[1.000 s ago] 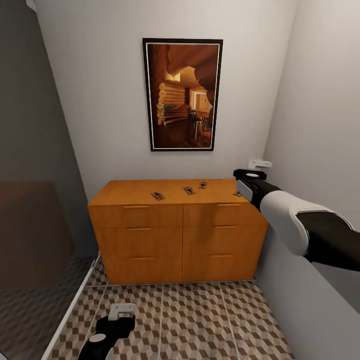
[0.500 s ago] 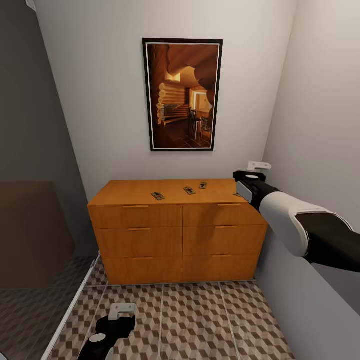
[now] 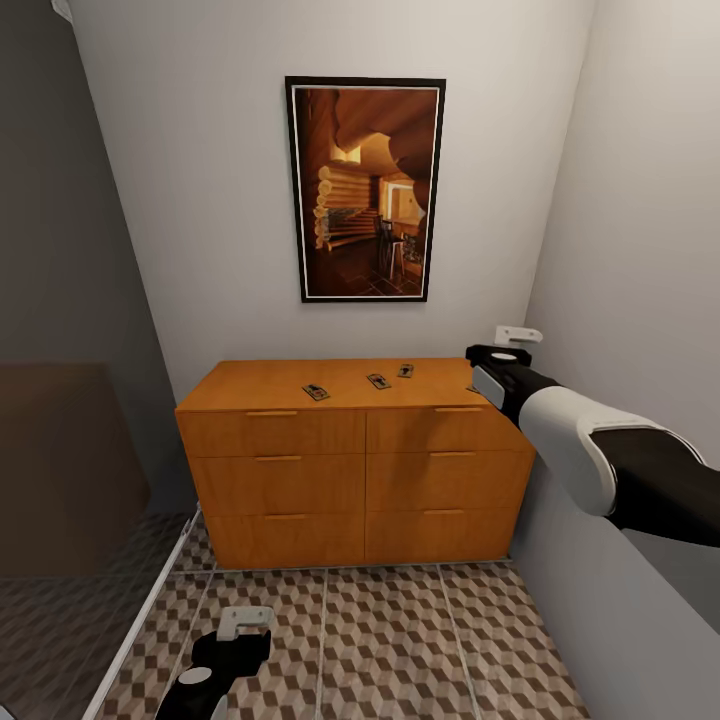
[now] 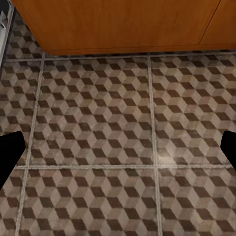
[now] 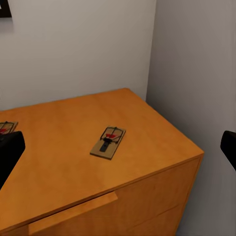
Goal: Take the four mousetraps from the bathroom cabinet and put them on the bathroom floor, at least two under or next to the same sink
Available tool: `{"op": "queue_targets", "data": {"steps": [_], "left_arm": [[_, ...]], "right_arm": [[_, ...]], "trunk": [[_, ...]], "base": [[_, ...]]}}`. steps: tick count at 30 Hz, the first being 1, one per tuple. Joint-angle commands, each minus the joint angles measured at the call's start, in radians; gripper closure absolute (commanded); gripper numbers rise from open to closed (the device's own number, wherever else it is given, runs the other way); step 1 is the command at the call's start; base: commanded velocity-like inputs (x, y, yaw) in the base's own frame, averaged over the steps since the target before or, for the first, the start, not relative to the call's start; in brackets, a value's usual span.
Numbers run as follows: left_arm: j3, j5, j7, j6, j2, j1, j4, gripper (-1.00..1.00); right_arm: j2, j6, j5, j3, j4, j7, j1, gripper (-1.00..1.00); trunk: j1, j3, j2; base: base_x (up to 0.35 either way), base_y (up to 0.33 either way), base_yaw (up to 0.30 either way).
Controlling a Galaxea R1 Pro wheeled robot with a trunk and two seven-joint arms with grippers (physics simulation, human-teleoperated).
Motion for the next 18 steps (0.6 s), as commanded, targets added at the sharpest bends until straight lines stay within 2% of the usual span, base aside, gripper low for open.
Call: {"op": "queue_targets", "data": {"steps": [1, 5, 12, 18], "left_arm": [[-0.002, 0.006, 0.008, 0.005, 0.000, 0.000, -0.001, -1.00], [-0.002, 0.006, 0.008, 0.006, 0.000, 0.000, -0.001, -1.00], [-0.002, 0.006, 0.008, 0.006, 0.000, -0.001, -0.001, -1.00], [-0.003, 0.006, 0.008, 0.006, 0.000, 0.000, -0.001, -1.00]], "right_arm": [[0.000, 0.002, -0.010, 0.007, -0.001, -0.003, 0.000, -1.00], [0.001, 0.003, -0.010, 0.007, 0.000, 0.007, 0.001, -1.00], [0.002, 0.008, -0.009, 0.007, 0.001, 0.110, 0.001, -1.00], [0.001, 0.009, -0.009, 0.007, 0.001, 0.145, 0.009, -1.00]], "trunk": [[0.000, -0.001, -0.001], [0.000, -0.001, -0.001], [0.000, -0.001, -0.001], [0.000, -0.001, -0.001]], "base": [[0.000, 0.015, 0.000], [0.000, 0.060, 0.000], [0.000, 0.191, 0.000], [0.000, 0.128, 0.000]]}}
